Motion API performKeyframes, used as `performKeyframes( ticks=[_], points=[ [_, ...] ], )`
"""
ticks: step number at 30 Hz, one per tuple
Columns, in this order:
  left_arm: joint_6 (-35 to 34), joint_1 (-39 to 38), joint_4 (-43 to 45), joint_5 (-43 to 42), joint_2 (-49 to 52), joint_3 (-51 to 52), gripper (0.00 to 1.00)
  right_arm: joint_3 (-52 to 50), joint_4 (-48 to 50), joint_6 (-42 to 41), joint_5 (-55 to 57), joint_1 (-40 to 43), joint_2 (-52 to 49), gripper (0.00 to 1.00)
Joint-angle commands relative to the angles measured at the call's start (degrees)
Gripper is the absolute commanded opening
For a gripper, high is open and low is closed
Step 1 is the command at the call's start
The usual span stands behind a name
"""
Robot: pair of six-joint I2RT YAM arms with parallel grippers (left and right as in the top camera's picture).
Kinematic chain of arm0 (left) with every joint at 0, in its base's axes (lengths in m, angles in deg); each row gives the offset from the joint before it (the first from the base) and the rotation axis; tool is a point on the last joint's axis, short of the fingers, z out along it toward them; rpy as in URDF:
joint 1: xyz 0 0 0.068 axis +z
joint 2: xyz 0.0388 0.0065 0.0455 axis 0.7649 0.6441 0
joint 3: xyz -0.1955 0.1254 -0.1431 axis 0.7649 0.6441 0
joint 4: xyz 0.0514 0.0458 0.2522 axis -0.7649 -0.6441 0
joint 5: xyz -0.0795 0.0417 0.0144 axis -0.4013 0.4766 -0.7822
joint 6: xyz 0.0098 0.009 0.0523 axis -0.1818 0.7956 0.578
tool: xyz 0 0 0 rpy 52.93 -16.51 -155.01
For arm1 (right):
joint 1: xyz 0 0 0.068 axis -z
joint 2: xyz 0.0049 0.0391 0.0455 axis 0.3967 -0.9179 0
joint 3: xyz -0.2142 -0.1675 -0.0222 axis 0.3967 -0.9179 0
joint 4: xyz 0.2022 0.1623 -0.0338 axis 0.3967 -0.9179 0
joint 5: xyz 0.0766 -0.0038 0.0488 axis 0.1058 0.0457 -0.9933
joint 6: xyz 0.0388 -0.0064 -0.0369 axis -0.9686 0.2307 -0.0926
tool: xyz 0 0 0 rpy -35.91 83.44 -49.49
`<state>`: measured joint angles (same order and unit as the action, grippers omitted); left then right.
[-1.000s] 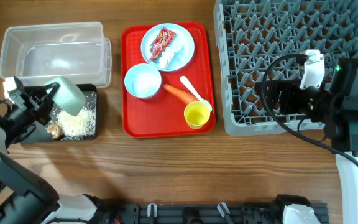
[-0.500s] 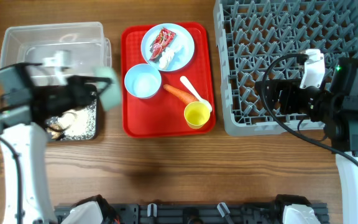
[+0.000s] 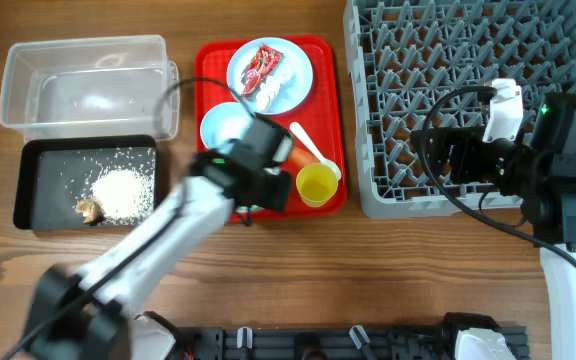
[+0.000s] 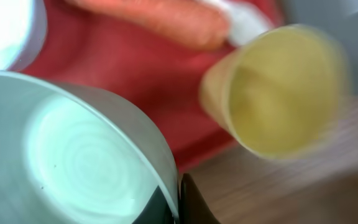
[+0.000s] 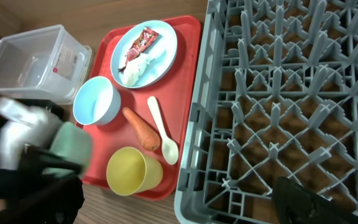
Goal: Sort waste into correct bins and load items into the dishwasher rack
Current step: 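Place the empty green bowl back on the red tray with the left gripper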
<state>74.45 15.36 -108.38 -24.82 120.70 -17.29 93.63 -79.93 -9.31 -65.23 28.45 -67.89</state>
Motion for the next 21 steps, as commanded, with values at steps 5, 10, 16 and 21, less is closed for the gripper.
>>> performKeyframes(
  ticks=[5,10,16,21],
  points=[
    [-4.2,-3.5,3.9,15.8,12.2,-0.7,0.04,1.6,0.2,0.0,0.4,0.0,-0.4,0.99],
    [-4.2,-3.6,4.9,15.8,12.6,-0.7,0.46,1.6,0.2,0.0,0.4,0.0,-0.4,1.0],
    [-4.2,-3.4,-1.6,14.3,11.0,-6.9,0.92,1.6,0.2,0.0,0.4,0.0,-0.4,1.0],
    [-3.5,-1.9,-5.5,14.6,7.7,-14.9,0.97,1.6,0.2,0.0,0.4,0.0,-0.4,1.0]
  ],
)
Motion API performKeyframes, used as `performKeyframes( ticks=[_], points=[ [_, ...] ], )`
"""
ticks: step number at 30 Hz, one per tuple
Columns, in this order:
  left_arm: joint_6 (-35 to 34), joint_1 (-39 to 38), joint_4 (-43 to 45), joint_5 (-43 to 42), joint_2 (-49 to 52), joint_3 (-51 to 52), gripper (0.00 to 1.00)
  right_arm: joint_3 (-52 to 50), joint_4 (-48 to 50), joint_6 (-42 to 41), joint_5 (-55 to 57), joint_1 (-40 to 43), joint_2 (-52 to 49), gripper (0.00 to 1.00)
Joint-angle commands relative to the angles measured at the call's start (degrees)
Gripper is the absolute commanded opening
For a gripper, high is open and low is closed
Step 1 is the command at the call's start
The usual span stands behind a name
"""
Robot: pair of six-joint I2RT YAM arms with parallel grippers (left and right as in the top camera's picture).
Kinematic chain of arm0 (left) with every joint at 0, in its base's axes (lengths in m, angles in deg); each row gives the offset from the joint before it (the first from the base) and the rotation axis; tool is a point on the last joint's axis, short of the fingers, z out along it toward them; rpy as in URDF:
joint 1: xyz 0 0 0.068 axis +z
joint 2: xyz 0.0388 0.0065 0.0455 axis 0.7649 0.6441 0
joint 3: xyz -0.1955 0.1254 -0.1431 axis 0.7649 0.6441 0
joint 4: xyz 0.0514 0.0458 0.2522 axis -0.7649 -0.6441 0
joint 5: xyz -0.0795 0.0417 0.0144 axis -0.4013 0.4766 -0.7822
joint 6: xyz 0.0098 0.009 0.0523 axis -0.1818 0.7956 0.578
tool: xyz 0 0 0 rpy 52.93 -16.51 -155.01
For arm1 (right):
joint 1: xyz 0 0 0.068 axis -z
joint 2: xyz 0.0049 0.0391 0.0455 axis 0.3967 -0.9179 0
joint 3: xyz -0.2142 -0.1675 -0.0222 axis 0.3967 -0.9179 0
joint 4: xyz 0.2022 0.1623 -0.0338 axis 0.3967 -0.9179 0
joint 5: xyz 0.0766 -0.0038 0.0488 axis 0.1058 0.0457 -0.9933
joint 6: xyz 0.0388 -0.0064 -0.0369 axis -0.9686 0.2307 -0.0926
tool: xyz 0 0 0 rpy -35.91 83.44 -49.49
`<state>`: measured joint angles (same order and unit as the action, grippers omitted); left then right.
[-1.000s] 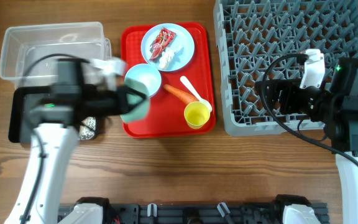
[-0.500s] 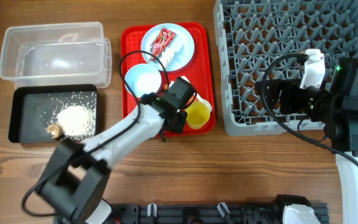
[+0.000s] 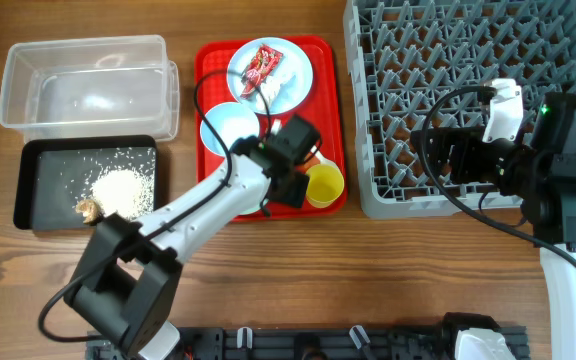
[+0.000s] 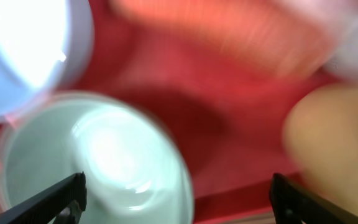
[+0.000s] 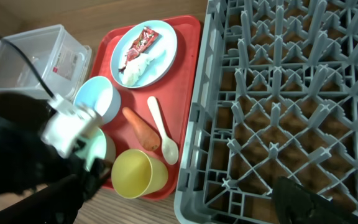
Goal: Sort waste into correct bins and load items into the dishwasher rack
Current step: 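Place the empty green bowl back on the red tray with the left gripper, then pinch the red candy wrapper and tissue on the plate with the left gripper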
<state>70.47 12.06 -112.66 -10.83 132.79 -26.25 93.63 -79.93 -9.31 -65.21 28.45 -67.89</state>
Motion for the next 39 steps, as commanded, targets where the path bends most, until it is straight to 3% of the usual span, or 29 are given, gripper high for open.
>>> performKeyframes(
  ticks=[1,9,16,21,32,39],
  points=[
    [0.5,2.0,-1.5,0.6,-5.0,-6.9,0.98,1.6,0.2,0.0,0.4,0.0,-0.4,1.0],
    [6.2,8.3,4.8,-2.4,-5.5,-11.2,0.99,1.6,0.2,0.0,0.4,0.0,-0.4,1.0],
    [10.9,17.1,-9.6,-7.1,10.3,-43.3,0.99,1.6,-0.2,-0.2,0.4,0.0,-0.4,1.0],
    [15.3,18.7,-12.9,-7.7,24.1,-62.1,0.99,1.6,-1.0,0.0,0.4,0.0,-0.4,1.0],
    [25.8,18.1,-14.8,-9.2,36.9,-63.2,0.99,1.6,-1.0,0.0,0.4,0.0,-0.4,1.0],
    [27.2,18.1,-15.6,-10.5,41.1,-63.2,0.99,1.6,-1.2,0.0,0.4,0.0,-0.4,1.0]
  ],
)
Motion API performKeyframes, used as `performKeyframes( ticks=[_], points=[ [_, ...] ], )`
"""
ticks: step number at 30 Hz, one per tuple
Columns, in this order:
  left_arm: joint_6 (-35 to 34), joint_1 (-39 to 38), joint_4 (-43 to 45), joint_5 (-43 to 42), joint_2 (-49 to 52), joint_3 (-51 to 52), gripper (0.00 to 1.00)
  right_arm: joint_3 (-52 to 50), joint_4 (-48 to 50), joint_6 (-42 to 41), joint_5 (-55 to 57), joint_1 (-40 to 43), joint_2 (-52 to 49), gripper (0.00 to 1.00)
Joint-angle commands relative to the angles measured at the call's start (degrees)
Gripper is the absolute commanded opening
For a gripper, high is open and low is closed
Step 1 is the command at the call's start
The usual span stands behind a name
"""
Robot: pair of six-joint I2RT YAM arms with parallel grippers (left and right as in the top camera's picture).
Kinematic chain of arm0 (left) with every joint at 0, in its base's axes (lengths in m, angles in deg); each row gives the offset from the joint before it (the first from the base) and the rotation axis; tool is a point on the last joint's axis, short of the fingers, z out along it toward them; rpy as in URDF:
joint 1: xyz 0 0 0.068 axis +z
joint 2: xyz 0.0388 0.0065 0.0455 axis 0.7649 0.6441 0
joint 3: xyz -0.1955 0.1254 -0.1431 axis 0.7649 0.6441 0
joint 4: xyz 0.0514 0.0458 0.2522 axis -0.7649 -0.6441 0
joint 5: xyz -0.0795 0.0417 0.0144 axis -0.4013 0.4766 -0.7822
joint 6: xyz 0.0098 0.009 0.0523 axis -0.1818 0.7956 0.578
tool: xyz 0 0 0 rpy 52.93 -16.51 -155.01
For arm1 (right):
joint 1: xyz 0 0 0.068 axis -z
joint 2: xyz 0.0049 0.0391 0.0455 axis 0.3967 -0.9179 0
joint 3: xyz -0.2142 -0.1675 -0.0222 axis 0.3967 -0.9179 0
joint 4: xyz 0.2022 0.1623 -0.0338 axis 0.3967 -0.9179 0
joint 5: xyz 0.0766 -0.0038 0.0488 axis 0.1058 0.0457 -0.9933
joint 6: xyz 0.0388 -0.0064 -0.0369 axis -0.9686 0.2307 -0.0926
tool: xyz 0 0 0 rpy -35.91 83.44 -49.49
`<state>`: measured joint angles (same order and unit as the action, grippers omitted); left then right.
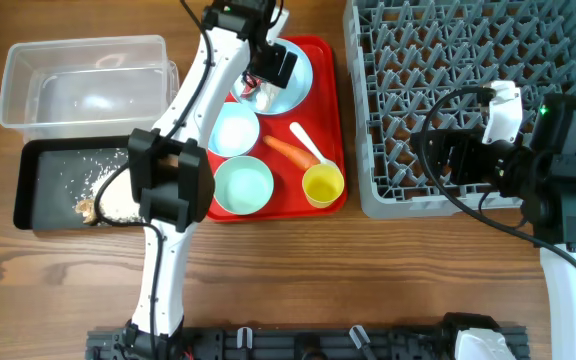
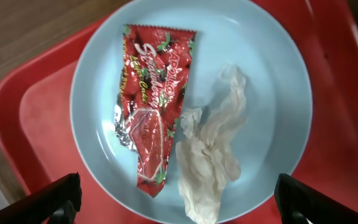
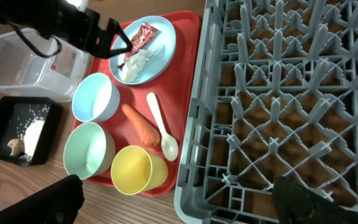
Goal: Sort waste into correct bins and load items into the dishwasher rack
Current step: 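Pinch the red candy wrapper and tissue on the plate with the left gripper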
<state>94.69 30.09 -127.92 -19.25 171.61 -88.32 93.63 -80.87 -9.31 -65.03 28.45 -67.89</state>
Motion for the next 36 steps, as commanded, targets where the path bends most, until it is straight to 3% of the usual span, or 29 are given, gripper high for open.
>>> performKeyframes(
  ticks=[1,14,22,24,25,26,29,36],
  points=[
    [3.3,0.1,-0.4,-2.7,2.9,-1.1,0.99,1.6,-0.3,0.0,0.2,0.0,-0.4,1.0],
    [3.5,0.6,2.5,-2.9,8.3,-1.1,0.92,1.5,-1.1,0.0,0.4,0.0,-0.4,1.0],
    [2.8,1.4,3.4,-4.8,10.1,-1.0,0.61,1.6,-1.5,0.0,0.6,0.0,-0.4,1.0],
    [2.9,1.4,3.7,-4.8,10.3,-1.0,0.37,1.5,-1.5,0.0,0.6,0.0,-0.4,1.0],
    [2.8,1.4,3.8,-4.8,10.5,-1.0,0.2,1.6,-1.5,0.0,0.6,0.0,-0.4,1.0],
    [2.8,1.4,3.8,-4.8,10.5,-1.0,0.11,1.6,-1.5,0.0,0.6,0.0,-0.4,1.0],
    [2.8,1.3,3.8,-4.8,10.6,-1.0,0.04,1.6,-1.5,0.0,0.6,0.0,-0.4,1.0],
    [-1.6,1.6,3.7,-4.8,9.1,-1.1,0.04,1.5,-1.5,0.0,0.6,0.0,-0.4,1.0]
  ],
)
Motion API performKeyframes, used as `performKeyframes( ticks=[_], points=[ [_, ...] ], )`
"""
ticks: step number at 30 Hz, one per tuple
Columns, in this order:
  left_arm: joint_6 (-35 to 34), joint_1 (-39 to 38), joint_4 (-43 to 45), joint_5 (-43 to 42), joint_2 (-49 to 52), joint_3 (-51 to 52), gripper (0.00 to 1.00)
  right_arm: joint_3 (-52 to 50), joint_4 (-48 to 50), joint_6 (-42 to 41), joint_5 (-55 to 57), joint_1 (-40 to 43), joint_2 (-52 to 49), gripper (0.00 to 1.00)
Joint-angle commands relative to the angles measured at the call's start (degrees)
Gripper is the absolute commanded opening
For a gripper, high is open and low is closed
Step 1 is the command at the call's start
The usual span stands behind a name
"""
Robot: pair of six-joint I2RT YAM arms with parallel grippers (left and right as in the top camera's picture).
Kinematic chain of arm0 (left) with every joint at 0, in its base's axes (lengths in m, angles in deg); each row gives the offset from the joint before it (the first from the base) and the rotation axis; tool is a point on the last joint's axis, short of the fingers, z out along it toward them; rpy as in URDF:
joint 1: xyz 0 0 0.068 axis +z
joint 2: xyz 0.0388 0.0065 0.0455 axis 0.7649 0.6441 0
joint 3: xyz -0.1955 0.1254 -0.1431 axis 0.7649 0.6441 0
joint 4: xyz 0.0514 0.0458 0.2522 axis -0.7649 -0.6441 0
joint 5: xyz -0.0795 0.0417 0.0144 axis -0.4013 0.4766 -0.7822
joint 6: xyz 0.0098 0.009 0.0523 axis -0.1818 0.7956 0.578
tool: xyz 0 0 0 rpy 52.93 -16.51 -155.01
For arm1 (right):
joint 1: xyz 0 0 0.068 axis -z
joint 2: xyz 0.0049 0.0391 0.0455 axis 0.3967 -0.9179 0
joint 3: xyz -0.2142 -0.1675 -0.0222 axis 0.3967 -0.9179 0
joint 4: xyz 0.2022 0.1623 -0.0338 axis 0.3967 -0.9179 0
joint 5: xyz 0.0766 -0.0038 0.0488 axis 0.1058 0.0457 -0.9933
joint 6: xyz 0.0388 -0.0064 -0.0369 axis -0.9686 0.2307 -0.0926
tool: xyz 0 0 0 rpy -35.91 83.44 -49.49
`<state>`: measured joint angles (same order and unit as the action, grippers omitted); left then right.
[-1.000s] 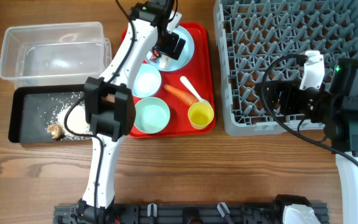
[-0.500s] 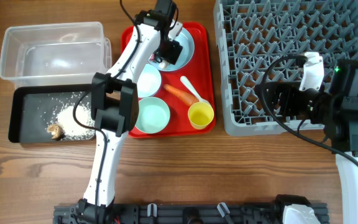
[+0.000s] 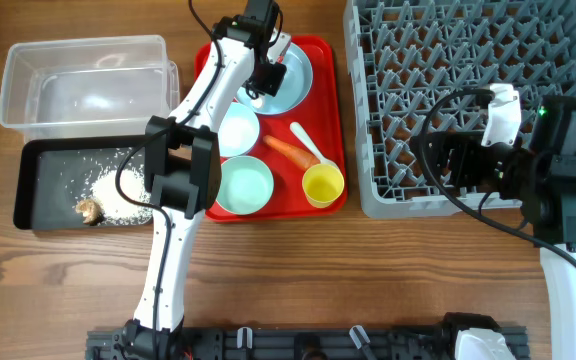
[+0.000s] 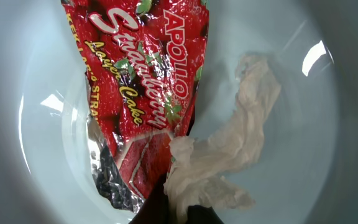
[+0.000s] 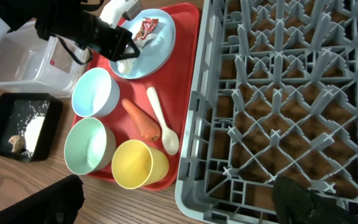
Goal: Sort waste into correct bins and load items into the dishwasher rack
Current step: 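Pinch the red candy wrapper and tissue on the plate with the left gripper, then carry the wrapper and tissue to the clear plastic bin and release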
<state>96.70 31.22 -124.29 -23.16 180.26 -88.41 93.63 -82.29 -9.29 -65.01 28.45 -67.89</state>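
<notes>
A light blue plate [image 3: 296,82] at the back of the red tray [image 3: 336,120] holds a red strawberry wrapper [image 4: 148,93] and a crumpled white napkin [image 4: 235,155]. My left gripper [image 4: 180,210] is down on the plate [image 4: 303,112], its dark fingers close together with the napkin's near end pinched between them, right beside the wrapper's torn end. In the overhead view the left gripper [image 3: 265,72] covers the plate's left part. My right gripper [image 5: 179,194] is wide open above the front left corner of the grey dishwasher rack [image 3: 468,60], holding nothing.
On the tray also stand a blue bowl [image 3: 236,128], a green bowl [image 3: 244,186] and a yellow cup [image 3: 322,184], with a carrot [image 3: 286,152] and a white spoon [image 3: 310,146] between them. Left of the tray are a clear bin [image 3: 83,85] and a black tray [image 3: 68,185] holding white grains.
My left gripper was open a little above the plate; now it is low on the plate with its fingers shut on the napkin's end. The right arm has hardly moved.
My left gripper first held the green bowl at the tray's front, beside the yellow cup. Then it was open over the bowl, which stood on the tray. Later it hung open above the plate at the back, and now it grips the napkin there.
</notes>
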Motion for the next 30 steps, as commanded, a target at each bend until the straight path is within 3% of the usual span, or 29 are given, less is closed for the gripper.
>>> performKeyframes(
  ticks=[1,8,12,18,25,30],
  points=[
    [-4.9,0.6,0.1,-0.9,-0.5,-1.3,0.04,1.6,-0.1,0.0,0.6,0.0,-0.4,1.0],
    [-16.7,3.5,0.3,-0.9,-11.2,-4.4,0.04,1.6,0.0,0.0,0.6,0.0,-0.4,1.0],
    [-19.6,5.5,-0.2,-0.8,-17.3,-4.4,0.04,1.5,0.4,0.0,0.6,0.0,-0.4,1.0],
    [-27.3,11.2,-6.4,-0.2,-24.1,-4.4,0.04,1.6,0.6,-0.1,0.6,0.0,-0.4,1.0],
    [-29.7,21.8,-14.3,3.4,-23.4,-3.2,0.04,1.6,0.8,-0.1,0.6,0.0,-0.4,1.0],
    [-29.9,26.7,-13.6,3.4,-19.7,0.4,0.04,1.6,1.4,-0.2,0.6,0.0,-0.4,1.0]
  ],
)
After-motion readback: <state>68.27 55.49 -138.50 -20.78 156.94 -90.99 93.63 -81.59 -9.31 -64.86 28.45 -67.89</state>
